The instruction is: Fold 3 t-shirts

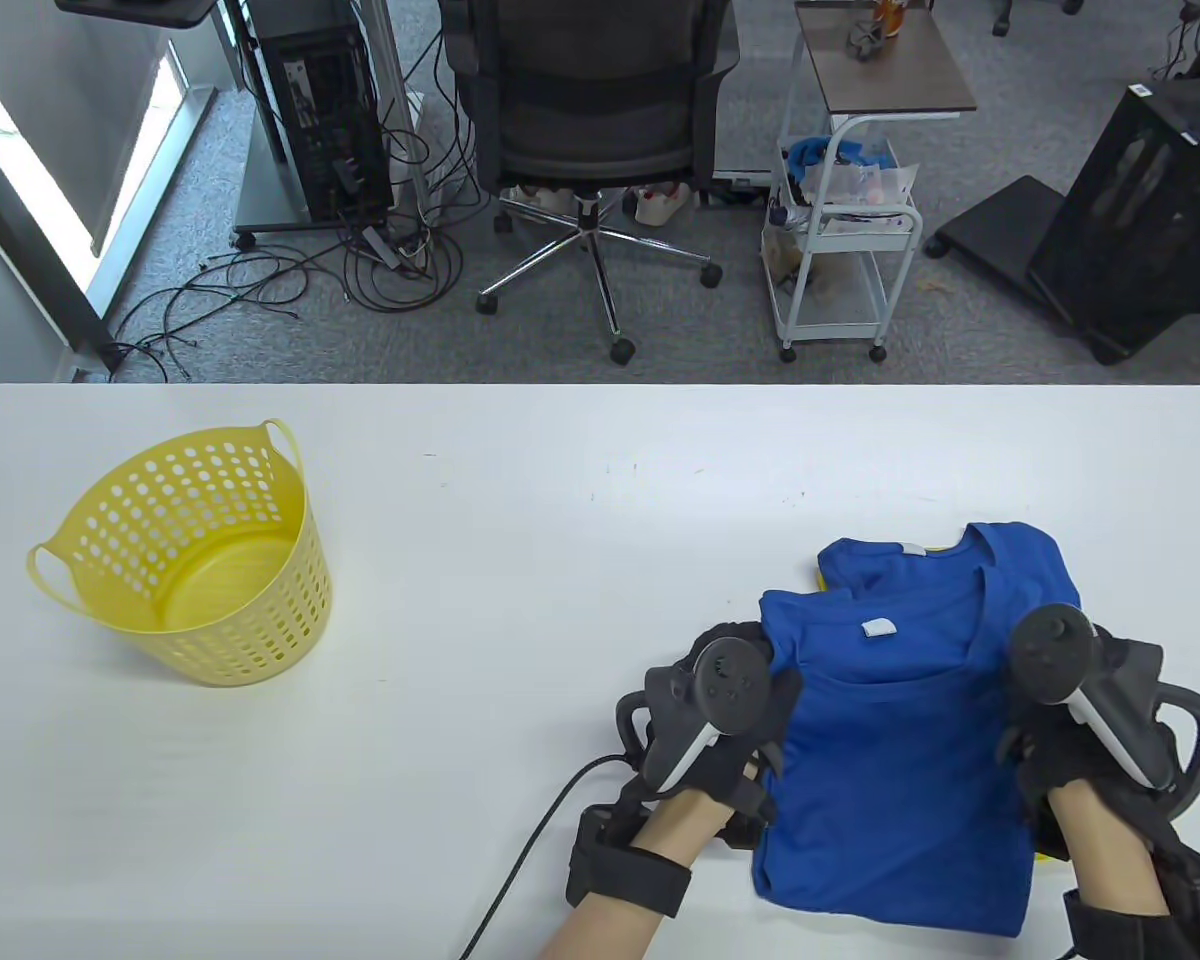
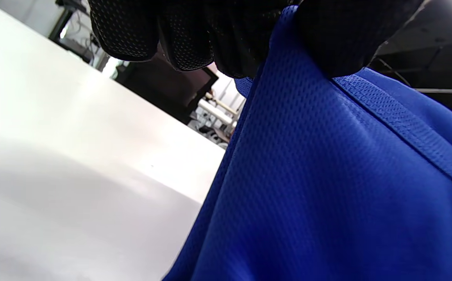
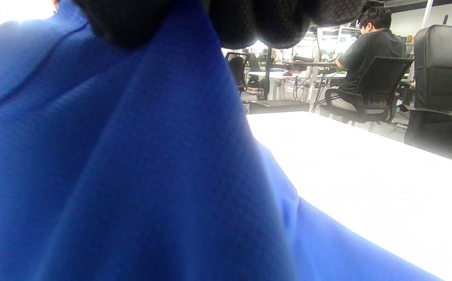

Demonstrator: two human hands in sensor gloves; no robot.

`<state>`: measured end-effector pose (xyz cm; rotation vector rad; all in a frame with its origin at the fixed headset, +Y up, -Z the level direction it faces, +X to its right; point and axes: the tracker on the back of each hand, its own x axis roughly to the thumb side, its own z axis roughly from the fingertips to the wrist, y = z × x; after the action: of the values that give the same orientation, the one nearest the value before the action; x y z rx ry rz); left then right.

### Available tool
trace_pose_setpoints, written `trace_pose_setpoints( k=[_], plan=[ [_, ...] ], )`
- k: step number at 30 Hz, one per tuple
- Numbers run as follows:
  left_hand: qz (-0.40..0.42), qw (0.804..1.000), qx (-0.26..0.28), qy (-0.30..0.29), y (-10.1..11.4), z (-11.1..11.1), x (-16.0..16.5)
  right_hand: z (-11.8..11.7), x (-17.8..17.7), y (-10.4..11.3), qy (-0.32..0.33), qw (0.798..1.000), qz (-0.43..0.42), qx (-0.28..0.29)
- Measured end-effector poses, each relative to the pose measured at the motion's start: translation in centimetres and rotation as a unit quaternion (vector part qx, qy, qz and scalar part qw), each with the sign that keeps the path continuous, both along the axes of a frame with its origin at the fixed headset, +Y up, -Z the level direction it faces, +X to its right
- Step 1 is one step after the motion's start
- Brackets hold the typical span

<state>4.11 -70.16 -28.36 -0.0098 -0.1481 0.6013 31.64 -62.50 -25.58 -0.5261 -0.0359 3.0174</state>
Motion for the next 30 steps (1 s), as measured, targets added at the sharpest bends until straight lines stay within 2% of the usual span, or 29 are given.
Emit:
trace_pose_setpoints(
  k=[8, 13, 20, 26, 30],
  plan=[
    [0.019, 1.0, 0.016, -0.003, 3.0, -1.0, 1.4, -0.4, 1.6, 3.5, -0.011, 1.0, 0.008, 0.019],
    [0.025, 1.0, 0.01, 0.001, 2.8, -2.2, 2.6, -1.9, 2.1, 3.8, -0.031, 0.999, 0.025, 0.017],
    [0.019, 1.0, -0.002, 0.012, 0.0, -4.8, 3.3, -5.2, 2.5, 2.0, -0.041, 0.999, 0.03, 0.006],
    [-0.015, 1.0, -0.012, 0.018, -2.3, -7.5, 3.3, -8.5, 2.8, -1.4, -0.048, 0.998, 0.021, -0.018],
    [-0.024, 0.999, -0.024, 0.019, -3.4, -9.2, 3.5, -10.1, 3.1, -2.9, -0.052, 0.998, 0.016, -0.035]
  ],
)
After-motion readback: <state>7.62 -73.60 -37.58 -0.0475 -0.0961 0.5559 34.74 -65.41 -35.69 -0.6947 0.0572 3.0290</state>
